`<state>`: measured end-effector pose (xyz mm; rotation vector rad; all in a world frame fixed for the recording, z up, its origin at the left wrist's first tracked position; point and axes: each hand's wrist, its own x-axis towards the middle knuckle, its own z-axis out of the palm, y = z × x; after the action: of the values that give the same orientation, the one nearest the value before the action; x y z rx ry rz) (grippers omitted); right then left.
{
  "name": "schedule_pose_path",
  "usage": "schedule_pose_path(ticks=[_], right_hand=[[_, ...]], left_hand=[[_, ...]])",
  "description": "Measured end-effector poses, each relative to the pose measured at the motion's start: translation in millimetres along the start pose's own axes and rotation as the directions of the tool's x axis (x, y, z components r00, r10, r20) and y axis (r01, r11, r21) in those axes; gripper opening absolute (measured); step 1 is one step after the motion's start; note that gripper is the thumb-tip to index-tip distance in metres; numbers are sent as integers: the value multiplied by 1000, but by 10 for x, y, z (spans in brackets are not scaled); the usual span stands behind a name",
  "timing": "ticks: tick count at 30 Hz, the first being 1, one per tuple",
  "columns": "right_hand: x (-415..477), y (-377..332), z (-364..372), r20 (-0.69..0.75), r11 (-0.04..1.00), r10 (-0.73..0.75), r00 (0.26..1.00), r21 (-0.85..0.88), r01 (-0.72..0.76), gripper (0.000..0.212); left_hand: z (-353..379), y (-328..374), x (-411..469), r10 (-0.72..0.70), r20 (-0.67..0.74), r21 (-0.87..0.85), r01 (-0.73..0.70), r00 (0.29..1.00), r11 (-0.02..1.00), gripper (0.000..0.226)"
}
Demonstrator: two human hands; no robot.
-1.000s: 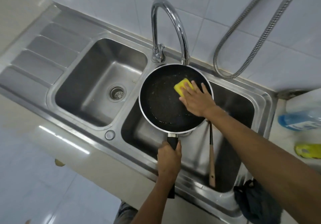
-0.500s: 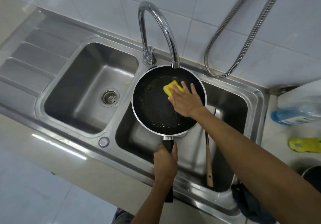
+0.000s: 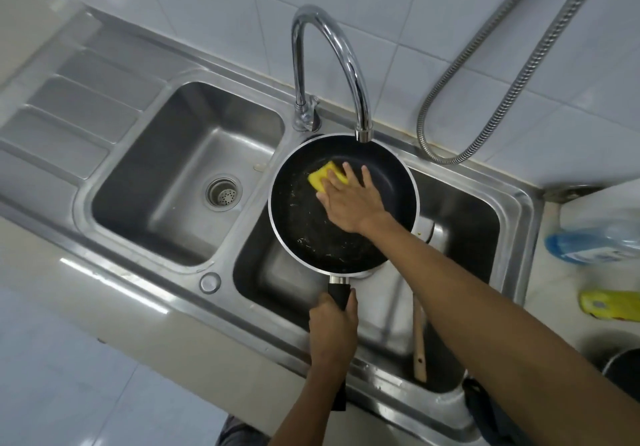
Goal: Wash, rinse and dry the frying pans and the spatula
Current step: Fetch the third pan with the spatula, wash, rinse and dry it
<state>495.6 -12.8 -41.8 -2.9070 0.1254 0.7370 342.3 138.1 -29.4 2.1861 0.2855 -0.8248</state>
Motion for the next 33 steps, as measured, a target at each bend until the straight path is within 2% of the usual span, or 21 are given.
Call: schedule_pose_path(ticks=[3, 6, 9, 11, 13, 16, 19, 24, 29, 31, 33], right_hand=[[-105, 424, -25, 0, 995, 86, 996, -56, -86, 61], [-631, 612, 186, -17, 987, 37, 999, -154, -39, 63], [-1057, 349, 382, 5, 978, -98, 995, -185, 97, 70], [-958, 63, 386, 52, 981, -143, 988, -125, 148, 70], [-637, -202, 293, 39, 982, -170, 985, -72, 173, 66], [-79, -325, 76, 13, 996, -89, 996, 21, 89, 58], [167, -38, -68, 7, 997, 30, 1000, 65, -31, 59], [-340, 485, 120, -30, 988, 149, 988, -33, -150, 57], [-1035, 112, 427, -16, 994, -5, 1000, -106, 3, 68], [-931, -134, 419, 19, 998, -44, 999, -48, 44, 67], [-614, -331, 319, -4, 998, -62, 998, -2, 62, 62]], left_hand=[[-3, 7, 2, 13, -2, 14, -13, 1000, 1000, 30], [2, 0, 28, -2, 4, 20, 2, 1000, 1000, 38], [-20, 40, 20, -39, -10, 38, 39, 999, 999, 42], [-21, 45, 15, -46, -7, 25, 46, 999, 999, 41], [-30, 53, -2, -58, -3, 11, 58, 998, 998, 41], [-19, 41, -3, -52, -8, 15, 53, 999, 999, 39], [-37, 50, -16, -40, 6, 22, 39, 999, 999, 40], [-60, 59, -3, -33, 22, 21, 33, 999, 999, 36], [-45, 56, 4, -42, 14, 34, 41, 999, 999, 44], [-31, 40, 7, -33, 8, 28, 33, 999, 999, 45], [-38, 51, -1, -39, 18, 18, 38, 999, 999, 43]])
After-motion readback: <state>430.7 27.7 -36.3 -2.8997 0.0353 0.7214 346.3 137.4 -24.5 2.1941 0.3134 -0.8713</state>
